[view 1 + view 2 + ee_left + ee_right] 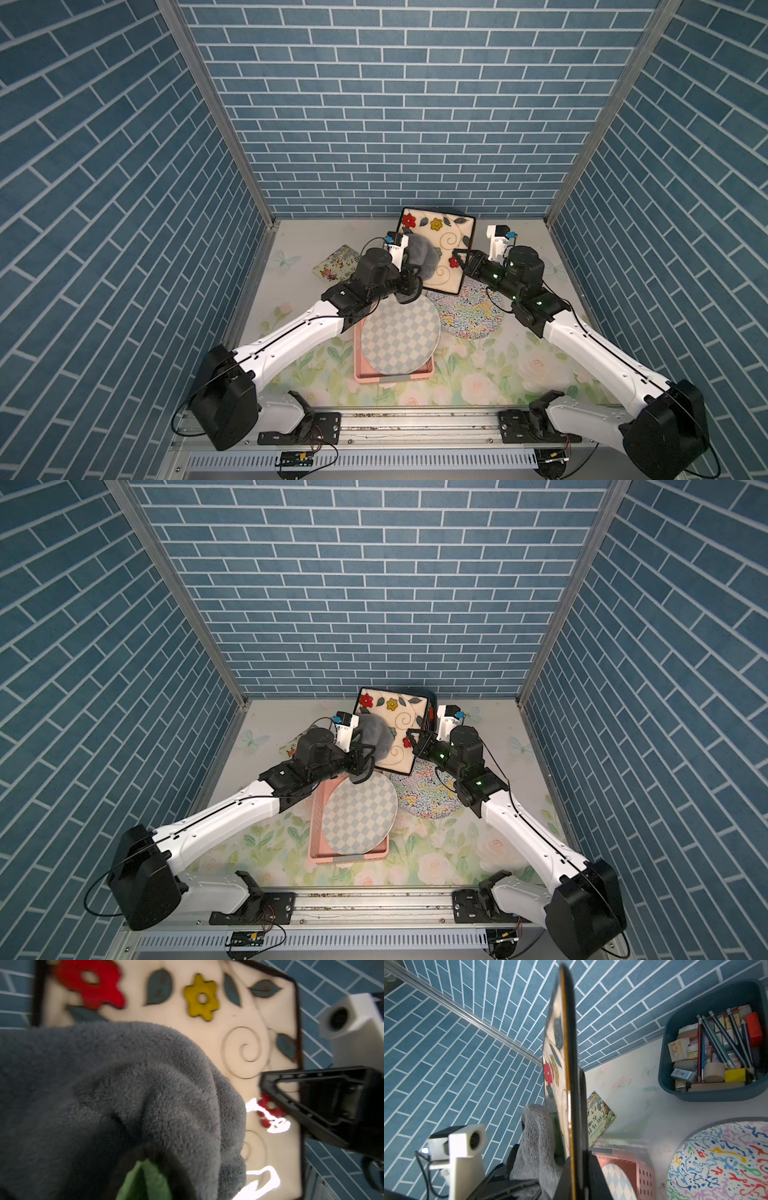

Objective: Wipe the wet plate dry
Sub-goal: Wipe the plate with towel.

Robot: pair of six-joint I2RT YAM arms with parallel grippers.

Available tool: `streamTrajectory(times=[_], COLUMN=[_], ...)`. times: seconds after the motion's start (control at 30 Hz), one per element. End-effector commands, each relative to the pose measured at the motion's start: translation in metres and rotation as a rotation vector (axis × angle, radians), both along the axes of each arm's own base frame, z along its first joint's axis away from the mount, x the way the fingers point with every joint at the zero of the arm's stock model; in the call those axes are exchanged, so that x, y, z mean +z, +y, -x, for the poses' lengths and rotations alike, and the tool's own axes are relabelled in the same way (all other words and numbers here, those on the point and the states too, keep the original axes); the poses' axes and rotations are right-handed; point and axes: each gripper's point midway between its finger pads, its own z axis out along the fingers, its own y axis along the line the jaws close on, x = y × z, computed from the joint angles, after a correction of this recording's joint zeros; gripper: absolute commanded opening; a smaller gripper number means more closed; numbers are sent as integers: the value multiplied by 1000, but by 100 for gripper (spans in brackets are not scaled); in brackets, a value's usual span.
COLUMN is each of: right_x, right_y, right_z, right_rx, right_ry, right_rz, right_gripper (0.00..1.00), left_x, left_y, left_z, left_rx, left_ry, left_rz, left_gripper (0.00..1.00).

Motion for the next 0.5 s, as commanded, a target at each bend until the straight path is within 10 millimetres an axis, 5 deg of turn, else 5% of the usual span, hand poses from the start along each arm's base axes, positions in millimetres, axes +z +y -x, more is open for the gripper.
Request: streamTrajectory(times=[0.0, 0.07, 0.2, 0.23, 0.33, 0.4, 0.47], right_x=[158, 167, 176, 176, 181, 183, 188], right_y=[-7, -28, -59, -58, -42, -38, -39], right_z=[37, 32, 29, 29, 35, 37, 40], right_rx=[89, 34, -38, -31, 68, 96, 97], right_ry=[-344, -357, -381, -380, -385, -395, -415], right_rz=[-413, -438, -449, -445, -508, -540, -548], right_gripper=[0, 0, 0, 0, 0, 0, 0], left_x=[-5, -3, 9, 17, 30, 19, 9], left_y=[-41, -33, 23, 19, -33, -65, -70], left_z=[27, 20, -12, -10, 19, 34, 30], left_rx=[-173, -121, 114, 87, -125, -203, -179], left_ry=[27, 16, -14, -30, -55, -58, -31], left_rz=[12, -3, 8, 39, 75, 2, -29], left_gripper=[0, 0, 0, 0, 0, 0, 0])
